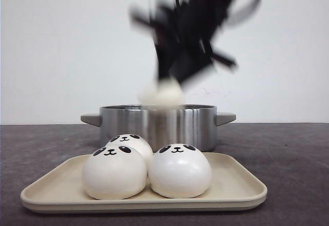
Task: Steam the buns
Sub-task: 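Lift the bun with the right gripper, drop it into the steel pot, withdraw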
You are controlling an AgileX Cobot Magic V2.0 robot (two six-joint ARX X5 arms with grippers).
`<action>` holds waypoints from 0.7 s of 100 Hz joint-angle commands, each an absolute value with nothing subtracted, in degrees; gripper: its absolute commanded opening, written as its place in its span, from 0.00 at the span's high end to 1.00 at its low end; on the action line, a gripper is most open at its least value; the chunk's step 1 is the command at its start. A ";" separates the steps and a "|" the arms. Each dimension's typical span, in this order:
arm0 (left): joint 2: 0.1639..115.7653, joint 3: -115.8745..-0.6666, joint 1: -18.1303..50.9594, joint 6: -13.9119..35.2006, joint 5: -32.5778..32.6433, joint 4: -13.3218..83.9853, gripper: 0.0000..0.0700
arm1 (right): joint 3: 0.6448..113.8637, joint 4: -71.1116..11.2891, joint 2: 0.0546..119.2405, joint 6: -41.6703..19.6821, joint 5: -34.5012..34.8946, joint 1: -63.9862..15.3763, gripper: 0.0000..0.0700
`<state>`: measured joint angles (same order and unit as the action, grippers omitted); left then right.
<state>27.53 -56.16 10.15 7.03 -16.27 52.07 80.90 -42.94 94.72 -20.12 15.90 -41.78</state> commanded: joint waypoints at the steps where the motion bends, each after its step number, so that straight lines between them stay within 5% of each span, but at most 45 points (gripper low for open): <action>1: 27.62 -57.17 10.31 6.94 -16.10 51.40 0.33 | 85.56 -46.35 94.43 -17.08 16.67 -43.18 1.00; 19: 27.62 -57.17 10.35 6.96 -16.10 50.98 0.33 | 99.63 -47.66 93.86 -13.63 8.91 -44.45 1.00; 34: 27.62 -57.17 10.57 6.94 -16.08 50.98 0.33 | 104.18 -37.32 94.15 -10.35 -3.64 -43.72 1.00; 70: 27.68 -57.17 10.57 6.92 -16.05 51.00 0.33 | 104.18 -33.32 105.84 -10.02 -4.58 -35.24 1.00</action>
